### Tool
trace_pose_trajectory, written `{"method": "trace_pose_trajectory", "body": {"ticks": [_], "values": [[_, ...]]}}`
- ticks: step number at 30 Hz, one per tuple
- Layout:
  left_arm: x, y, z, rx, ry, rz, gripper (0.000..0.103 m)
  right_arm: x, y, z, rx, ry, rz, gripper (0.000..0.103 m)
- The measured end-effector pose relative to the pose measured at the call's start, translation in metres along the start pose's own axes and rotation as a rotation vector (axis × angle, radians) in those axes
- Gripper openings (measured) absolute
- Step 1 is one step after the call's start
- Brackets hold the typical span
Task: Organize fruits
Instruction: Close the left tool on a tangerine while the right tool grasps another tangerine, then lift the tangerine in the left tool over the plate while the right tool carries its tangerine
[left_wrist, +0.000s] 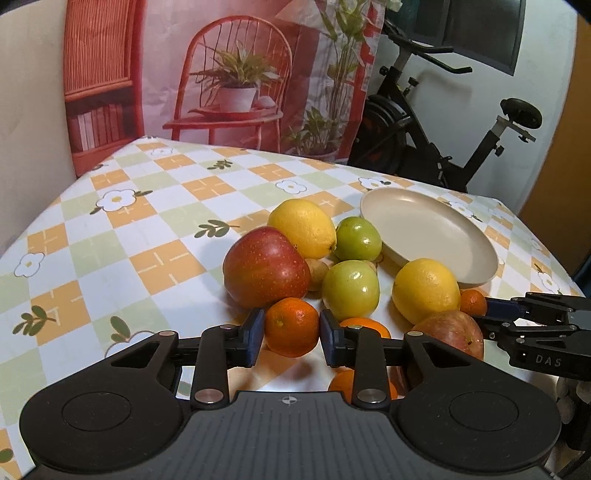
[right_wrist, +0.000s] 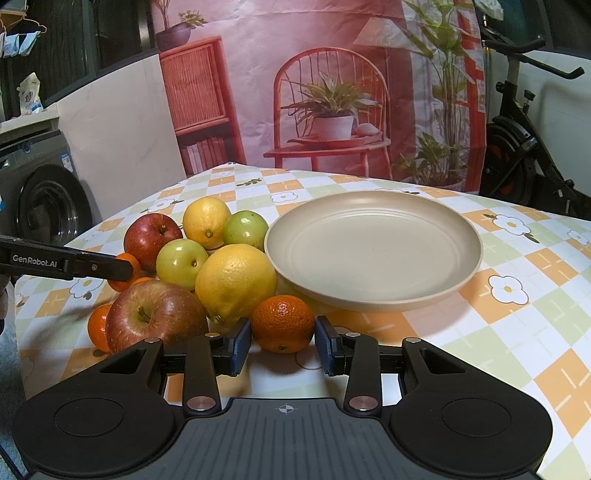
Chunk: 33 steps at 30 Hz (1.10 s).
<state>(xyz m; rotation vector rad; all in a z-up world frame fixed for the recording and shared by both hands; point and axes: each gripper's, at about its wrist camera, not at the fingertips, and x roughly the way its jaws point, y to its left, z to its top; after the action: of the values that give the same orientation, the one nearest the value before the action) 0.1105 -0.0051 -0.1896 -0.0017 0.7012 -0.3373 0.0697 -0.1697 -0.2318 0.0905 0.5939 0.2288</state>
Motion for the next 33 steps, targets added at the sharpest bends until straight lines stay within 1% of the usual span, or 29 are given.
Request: {"method": "trace_pose_trajectory", "body": {"ticks": [8, 14, 20, 33], "values": [[-0.009, -0.005, 0.002, 0.027, -0.031, 0.009, 0.034, -0.002, 0.000, 0.000, -0.001, -0.008, -0.003, 0.035], [-0.013, -0.006, 0.007, 0.035, -0.049, 0.020, 0.034, -0.008, -0.002, 0.000, 0.030, -0.028, -0.030, 0.035], [-0.017, -0.009, 0.008, 0.045, -0.057, 0.025, 0.034, -0.010, 0.000, -0.001, 0.029, -0.037, -0.055, 0.035], [-0.020, -0.011, 0.011, 0.058, -0.069, 0.033, 0.034, -0.016, -0.007, -0.002, 0.080, -0.078, -0.083, 0.035]]}}
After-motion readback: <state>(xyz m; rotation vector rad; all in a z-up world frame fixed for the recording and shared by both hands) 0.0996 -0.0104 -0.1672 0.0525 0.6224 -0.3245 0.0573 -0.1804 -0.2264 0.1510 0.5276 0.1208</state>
